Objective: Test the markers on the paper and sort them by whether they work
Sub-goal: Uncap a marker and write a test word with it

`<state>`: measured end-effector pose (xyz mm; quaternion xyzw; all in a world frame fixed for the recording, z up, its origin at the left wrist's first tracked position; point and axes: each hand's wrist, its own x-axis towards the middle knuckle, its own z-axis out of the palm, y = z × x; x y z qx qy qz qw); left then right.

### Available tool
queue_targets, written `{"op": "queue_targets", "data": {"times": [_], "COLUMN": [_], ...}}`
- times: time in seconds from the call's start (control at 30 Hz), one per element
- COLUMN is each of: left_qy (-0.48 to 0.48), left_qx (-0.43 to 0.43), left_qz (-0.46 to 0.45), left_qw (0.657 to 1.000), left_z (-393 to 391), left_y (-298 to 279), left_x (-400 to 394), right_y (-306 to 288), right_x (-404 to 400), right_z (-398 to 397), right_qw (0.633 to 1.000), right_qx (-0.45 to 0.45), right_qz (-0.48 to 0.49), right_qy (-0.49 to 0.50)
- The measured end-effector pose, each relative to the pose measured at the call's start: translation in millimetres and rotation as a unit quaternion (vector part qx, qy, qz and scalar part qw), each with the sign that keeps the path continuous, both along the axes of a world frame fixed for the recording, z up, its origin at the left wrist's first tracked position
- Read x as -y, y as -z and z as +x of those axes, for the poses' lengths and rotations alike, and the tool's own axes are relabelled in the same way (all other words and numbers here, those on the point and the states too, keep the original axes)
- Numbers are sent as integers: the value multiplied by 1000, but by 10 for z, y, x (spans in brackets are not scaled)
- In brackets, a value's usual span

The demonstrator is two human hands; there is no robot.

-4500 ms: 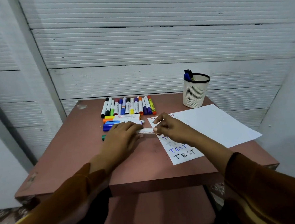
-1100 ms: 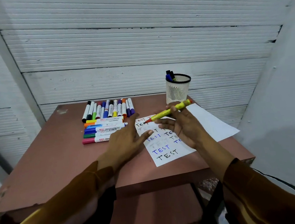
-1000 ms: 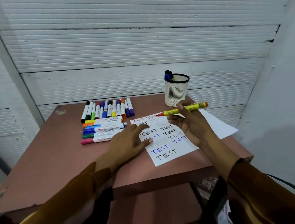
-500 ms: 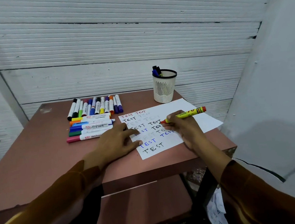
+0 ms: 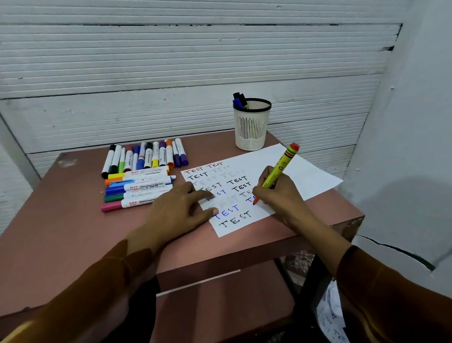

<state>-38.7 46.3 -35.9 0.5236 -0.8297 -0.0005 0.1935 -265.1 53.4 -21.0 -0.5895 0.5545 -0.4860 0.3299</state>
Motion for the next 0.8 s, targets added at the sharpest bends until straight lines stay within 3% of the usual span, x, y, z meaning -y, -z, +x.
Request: {"op": "queue_targets", "data": {"times": [0.8], "left_qy": [2], "left_qx": [12], "left_qz": [-4], "left_qw": [1000], "left_z": [1], "left_y": [-5], "left_x": [5], "right_y": [-15], "right_x": [-62], "right_z": [36], "right_qw": [999], "right_qx": [-44], "right_qz": [-5], "right_qy": [-3]}}
